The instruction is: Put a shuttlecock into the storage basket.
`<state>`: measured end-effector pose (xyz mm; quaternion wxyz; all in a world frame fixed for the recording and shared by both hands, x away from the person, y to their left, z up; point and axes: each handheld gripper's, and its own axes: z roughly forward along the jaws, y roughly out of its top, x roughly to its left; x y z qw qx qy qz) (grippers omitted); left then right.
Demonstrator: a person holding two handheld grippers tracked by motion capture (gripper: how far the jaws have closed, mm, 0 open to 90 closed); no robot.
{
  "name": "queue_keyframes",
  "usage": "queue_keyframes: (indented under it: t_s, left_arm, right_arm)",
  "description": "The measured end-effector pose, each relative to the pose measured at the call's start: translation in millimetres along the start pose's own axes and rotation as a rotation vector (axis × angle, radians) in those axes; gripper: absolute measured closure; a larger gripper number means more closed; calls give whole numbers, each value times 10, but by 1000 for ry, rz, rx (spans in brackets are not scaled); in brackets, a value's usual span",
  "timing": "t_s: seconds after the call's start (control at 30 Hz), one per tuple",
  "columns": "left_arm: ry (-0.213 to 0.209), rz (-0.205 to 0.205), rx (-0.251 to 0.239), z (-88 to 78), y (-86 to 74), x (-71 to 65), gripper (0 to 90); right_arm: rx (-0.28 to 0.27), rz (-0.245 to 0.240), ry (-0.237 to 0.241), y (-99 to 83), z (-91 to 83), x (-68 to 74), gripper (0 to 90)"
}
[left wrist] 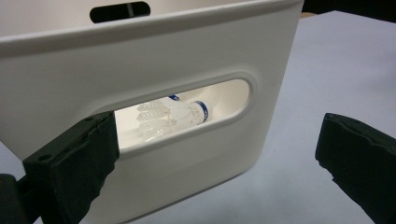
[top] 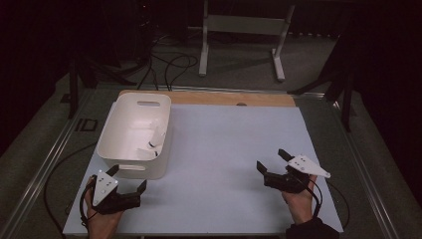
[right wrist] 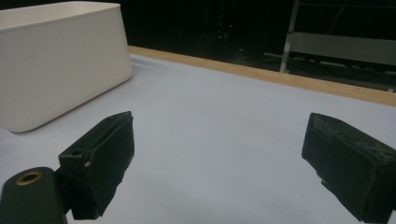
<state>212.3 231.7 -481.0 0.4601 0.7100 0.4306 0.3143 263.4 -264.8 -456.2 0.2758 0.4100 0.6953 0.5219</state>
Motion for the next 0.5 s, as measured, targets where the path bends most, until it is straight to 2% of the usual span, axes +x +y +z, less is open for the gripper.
queue_keyframes:
  t_s: [0.23, 0.5]
  left_arm:
    - [3, 6, -14, -26, 6, -25, 0]
    - [1, 12, -9, -18, 1, -28, 0]
  right_arm:
    - [-20, 0, -1, -124, -77, -1, 93]
    - [-18, -5, -2, -164, -76, 0, 94]
